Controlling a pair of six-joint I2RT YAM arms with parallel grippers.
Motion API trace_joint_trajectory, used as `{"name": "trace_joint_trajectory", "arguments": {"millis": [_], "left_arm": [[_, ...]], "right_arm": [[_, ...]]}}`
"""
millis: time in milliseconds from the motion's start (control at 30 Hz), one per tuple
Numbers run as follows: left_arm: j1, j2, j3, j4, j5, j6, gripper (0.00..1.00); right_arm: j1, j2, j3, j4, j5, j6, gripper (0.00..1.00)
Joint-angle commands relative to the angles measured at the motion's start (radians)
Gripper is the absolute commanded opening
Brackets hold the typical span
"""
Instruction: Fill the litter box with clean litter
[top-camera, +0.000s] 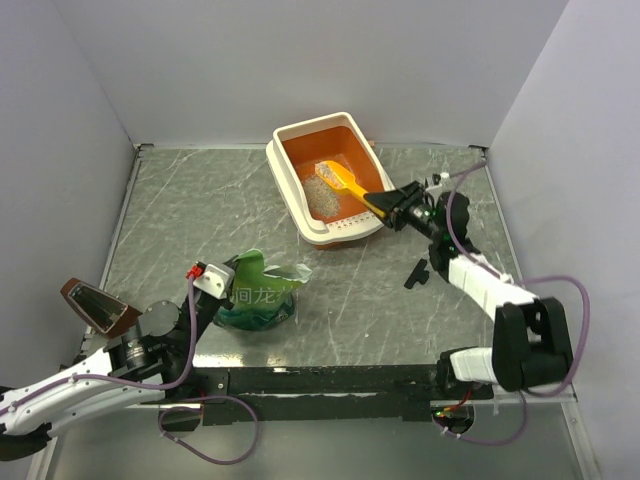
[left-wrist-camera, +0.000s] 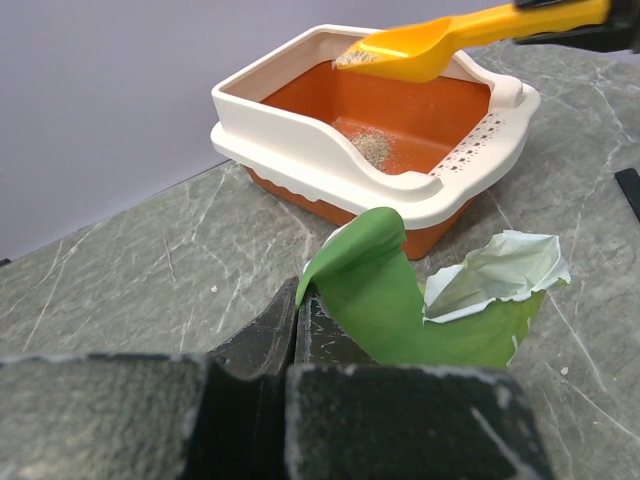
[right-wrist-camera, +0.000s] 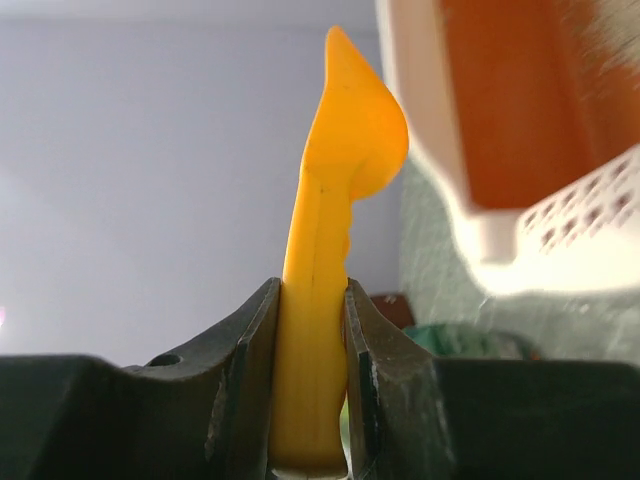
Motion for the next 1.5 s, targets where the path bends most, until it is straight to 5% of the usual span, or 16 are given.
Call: {"name": "trace_joint_trajectory", "arguments": {"millis": [0, 267, 533, 700, 1133, 1467], "left_arm": [[0.009, -0.012, 0.041, 0.011, -0.046, -0.012, 0.01], [0.011, 0.007, 0.044, 0.005, -0.043, -0.017, 0.01], [0.012, 0.022, 0.042, 0.007, -0.051, -0.017, 0.01], [0.015, 0.042, 0.044, 0.005, -0.049, -0.017, 0.01], [0.017, 0.059, 0.042, 0.003, -0.047, -0.017, 0.01], [0.018, 0.06, 0.048, 0.0, -0.032, -0.025, 0.01]], "right_arm": [[-0.006, 0.1, 0.242, -0.218, 0.142, -0.223, 0.0], [0.014, 0.294, 0.676, -0.886, 0.425, -0.644, 0.0], [0.081, 0.455, 0.903, -1.107, 0.491, -0.88, 0.0], [0.196, 0.515, 1.071, -1.254, 0.719, -1.041, 0.0], [0.287, 0.221, 0.924, -1.169, 0.949, -1.14, 0.0], [0.131, 0.012, 0.689, -1.182, 1.022, -0.971, 0.0]]}}
